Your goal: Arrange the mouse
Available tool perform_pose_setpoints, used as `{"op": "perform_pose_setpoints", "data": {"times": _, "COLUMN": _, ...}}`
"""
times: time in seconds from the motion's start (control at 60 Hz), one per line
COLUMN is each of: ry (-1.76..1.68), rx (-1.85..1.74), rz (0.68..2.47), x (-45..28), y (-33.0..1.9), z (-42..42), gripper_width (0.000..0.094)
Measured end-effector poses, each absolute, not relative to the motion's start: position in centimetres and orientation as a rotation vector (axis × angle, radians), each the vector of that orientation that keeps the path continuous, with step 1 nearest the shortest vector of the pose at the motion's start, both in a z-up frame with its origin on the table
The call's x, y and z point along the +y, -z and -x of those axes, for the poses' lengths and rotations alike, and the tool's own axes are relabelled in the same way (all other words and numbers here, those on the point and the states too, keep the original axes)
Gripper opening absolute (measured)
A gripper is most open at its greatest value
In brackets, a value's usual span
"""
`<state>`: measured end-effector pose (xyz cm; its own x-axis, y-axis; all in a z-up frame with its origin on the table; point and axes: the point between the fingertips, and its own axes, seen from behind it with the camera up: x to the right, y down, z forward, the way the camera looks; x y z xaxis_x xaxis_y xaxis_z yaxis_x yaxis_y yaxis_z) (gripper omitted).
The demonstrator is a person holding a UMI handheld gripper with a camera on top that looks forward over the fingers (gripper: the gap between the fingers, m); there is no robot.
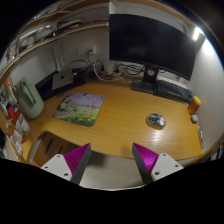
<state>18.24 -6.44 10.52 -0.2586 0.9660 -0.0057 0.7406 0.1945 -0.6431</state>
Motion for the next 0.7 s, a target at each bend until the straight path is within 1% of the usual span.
{"op": "perform_pose_setpoints", "data": {"times": 0.233, "ry": -0.705, "rx": -1.956, "rz": 1.667, "x": -1.3, "y": -9.7, "z": -16.5, "gripper_width": 0.0865}}
{"op": "perform_pose_setpoints", "data": {"times": 0.467, "ry": -0.683, "rx": -1.787, "rz": 1.765, "x": 5.6, "y": -9.5, "z": -15.3, "gripper_width": 0.0862}}
{"op": "perform_pose_setpoints", "data": {"times": 0.7, "ry": -0.720, "rx": -1.703, "rz": 1.763, "x": 10.0, "y": -8.3, "z": -13.8, "gripper_width": 0.0863}}
